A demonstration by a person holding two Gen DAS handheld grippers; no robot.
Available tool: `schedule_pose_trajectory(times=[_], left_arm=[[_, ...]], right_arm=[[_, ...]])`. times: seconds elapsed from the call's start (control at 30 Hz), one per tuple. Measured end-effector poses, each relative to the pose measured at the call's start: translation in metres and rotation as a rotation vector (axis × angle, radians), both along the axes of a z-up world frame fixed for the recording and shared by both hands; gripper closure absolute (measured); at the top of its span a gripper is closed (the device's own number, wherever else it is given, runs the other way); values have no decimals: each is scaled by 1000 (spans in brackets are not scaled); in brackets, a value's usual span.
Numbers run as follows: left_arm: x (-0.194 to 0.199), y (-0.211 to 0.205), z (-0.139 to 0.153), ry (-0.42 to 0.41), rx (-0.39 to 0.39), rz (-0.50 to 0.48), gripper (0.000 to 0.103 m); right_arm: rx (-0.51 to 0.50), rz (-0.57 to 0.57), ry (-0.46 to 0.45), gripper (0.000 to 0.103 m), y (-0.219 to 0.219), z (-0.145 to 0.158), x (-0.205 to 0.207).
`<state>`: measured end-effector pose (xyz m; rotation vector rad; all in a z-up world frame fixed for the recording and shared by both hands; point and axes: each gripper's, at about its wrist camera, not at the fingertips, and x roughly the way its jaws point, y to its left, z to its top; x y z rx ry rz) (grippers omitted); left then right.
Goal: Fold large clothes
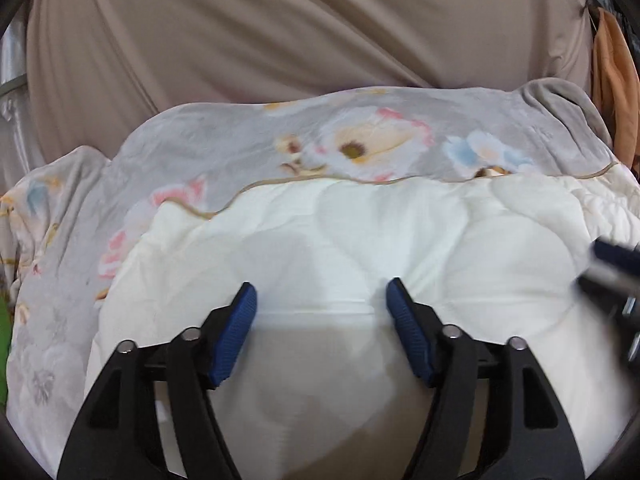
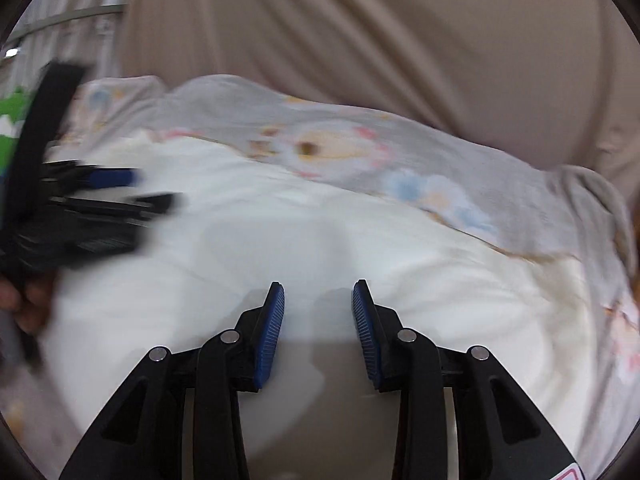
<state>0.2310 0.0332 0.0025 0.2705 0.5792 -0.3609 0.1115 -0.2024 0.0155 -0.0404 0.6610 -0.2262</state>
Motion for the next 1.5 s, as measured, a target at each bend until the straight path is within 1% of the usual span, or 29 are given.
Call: schedule_pose_trajectory(times=[0.03,0.07,0.13,0.17,0.2,0.23,0.27,0.3,0.33,0.37,0.4,0.43,0.47,0.5,0.57,0.63,0.7,0.77,0.8,0.83,0.9,0.97,1.03,1.13,1.23,1.5], left_arm=[[3,10,0,8,-12,11,25],[5,19,0,3,-8,44,25],[9,43,-2,-16,-2,105,25],[13,53,-3,-14,-6,129,25],[17,65,-4,9,-21,141,25],[23,77,-5,26,-18,198,25],[29,88,-6,47,-35,234,25],[35,103,-3,91,-86,255,25],[41,115,0,129,-131,280,28],[44,124,6,156,-174,295,31],[46,129,17,156,-209,302,32],[46,128,28,130,-215,308,34],[46,124,40,94,-213,305,34],[45,115,54,54,-211,287,34],[46,92,73,10,-214,242,34],[53,68,80,6,-212,196,33],[68,38,73,28,-174,161,32],[82,22,57,48,-126,161,32],[91,15,44,66,-93,168,32],[97,13,35,89,-78,171,32],[106,15,13,148,-77,181,32],[111,20,3,185,-107,185,32],[110,21,0,182,-112,188,32],[107,15,-5,160,-85,197,32],[110,13,-8,164,-67,197,31],[111,12,-11,174,-67,197,30]], right_arm=[[15,-35,3,67,-17,-3,-9],[37,-87,10,67,-40,-7,-19],[24,-197,13,68,-77,-14,-40],[55,-230,13,69,-97,-18,-53],[90,-246,16,69,-109,-21,-60],[116,-277,22,70,-121,-23,-67],[126,-288,26,71,-127,-24,-70],[115,-310,32,70,-130,-23,-70],[84,-359,44,59,-132,-22,-68],[96,-370,34,62,-134,-16,-67],[128,-373,10,63,-136,-6,-66],[155,-373,-18,63,-137,3,-64],[183,-360,-61,62,-138,18,-59],[187,-346,-93,62,-136,30,-55],[161,-327,-135,62,-131,47,-41],[144,-302,-133,63,-130,53,-18],[167,-286,-91,63,-136,43,6],[218,-292,-39,63,-147,25,26],[251,-291,-11,63,-153,16,32],[285,-292,12,63,-157,7,35],[362,-292,43,63,-167,-10,38],[431,-283,60,63,-174,-21,41],[436,-280,70,62,-171,-25,42],[380,-281,95,60,-161,-27,48],[336,-283,107,60,-157,-28,50],[334,-278,105,59,-160,-29,50]])
